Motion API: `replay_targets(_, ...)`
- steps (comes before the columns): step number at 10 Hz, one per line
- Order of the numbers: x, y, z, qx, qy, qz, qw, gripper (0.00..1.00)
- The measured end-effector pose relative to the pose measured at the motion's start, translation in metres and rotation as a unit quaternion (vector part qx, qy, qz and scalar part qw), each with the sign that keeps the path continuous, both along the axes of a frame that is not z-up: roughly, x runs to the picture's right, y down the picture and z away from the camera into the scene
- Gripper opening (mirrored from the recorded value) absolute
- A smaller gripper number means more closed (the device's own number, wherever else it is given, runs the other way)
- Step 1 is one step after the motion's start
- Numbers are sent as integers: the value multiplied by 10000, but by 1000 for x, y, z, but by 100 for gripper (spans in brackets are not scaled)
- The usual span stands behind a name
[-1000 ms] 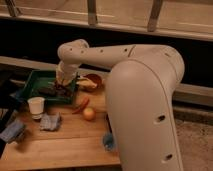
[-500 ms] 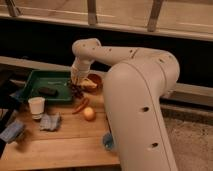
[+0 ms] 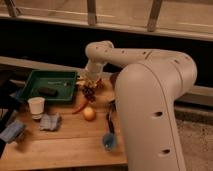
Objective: Place grapes in purple bowl
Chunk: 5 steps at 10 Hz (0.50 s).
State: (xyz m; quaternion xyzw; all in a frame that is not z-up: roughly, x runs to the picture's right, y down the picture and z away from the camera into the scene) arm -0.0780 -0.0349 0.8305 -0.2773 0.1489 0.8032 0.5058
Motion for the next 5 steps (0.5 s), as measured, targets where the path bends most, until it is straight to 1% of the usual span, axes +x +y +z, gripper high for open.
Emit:
replay_targets(4, -1, 0, 0, -7, -17, -34, 10000, 0)
replay_targets(5, 6, -3, 1, -8, -31, -87, 10000, 0)
